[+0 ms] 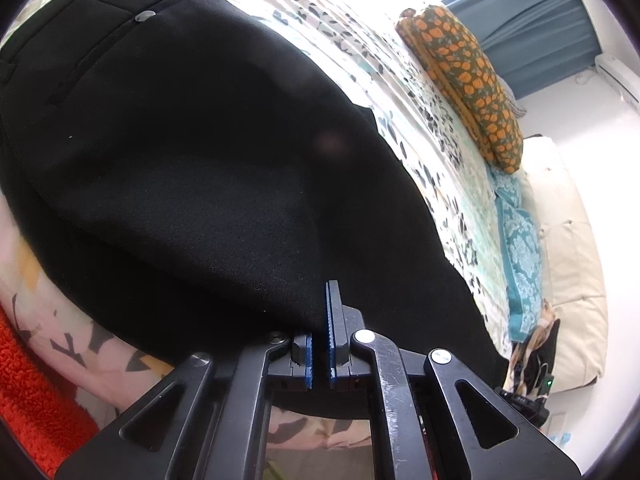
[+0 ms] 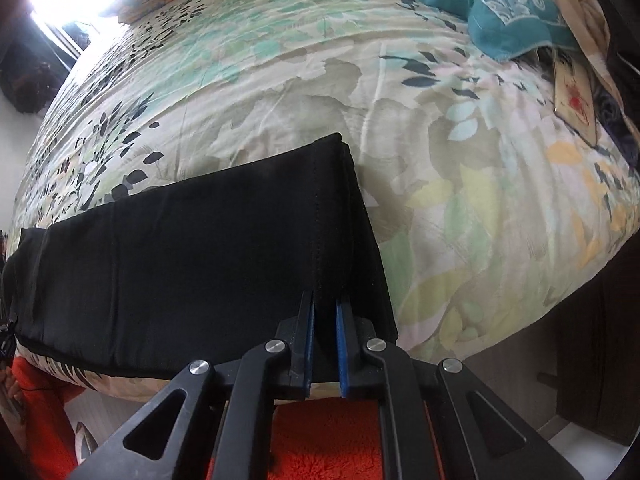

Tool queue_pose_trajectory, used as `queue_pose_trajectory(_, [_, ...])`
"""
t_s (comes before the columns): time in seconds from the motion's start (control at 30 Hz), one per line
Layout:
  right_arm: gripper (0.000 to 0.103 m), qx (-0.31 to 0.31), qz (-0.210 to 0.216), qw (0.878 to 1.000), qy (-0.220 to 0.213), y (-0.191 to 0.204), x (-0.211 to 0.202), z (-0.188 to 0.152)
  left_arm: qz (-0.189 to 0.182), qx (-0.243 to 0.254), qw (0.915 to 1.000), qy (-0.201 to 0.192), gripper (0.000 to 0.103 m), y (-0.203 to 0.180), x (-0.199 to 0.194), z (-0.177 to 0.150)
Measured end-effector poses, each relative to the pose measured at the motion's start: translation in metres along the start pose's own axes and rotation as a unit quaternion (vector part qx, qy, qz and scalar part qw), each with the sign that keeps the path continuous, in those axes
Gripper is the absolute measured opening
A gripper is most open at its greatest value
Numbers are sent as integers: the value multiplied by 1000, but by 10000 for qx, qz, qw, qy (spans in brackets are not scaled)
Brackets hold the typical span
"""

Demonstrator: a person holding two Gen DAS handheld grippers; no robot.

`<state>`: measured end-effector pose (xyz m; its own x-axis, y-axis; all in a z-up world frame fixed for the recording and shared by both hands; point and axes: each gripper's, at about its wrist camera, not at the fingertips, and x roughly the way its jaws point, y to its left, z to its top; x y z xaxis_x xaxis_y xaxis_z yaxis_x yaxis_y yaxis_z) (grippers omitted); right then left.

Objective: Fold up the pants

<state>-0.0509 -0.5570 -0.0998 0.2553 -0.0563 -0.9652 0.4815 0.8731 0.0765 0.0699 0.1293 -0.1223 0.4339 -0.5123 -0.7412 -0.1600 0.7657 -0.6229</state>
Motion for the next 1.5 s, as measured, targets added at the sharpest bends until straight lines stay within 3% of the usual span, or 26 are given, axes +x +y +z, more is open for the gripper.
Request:
queue_pose_trajectory(0.57, [12,246,-229,9992,-228,-6,-7,-4,200,-73,9997,140,3,4,-4,-12])
queue_pose_trajectory(0.8, [15,160,-505,9983,-236,-1,-7,-5,269,-13,9995,182,3,6,-6,-14])
queue_pose_trajectory(1.07, [13,87,-610,9976,-329,3,-11,-8,185,32,9998,73,3,8,-14,-14])
queue_pose_trajectory(1.43, [12,145,-574,9981,-179,-1,-7,-7,183,-183,9995,153,3,20,-10,-11])
queue_pose_trajectory(1.5, [19,204,-559,9981,-137,-3,-5,-6,223,-167,9995,178,3,19,-9,-11])
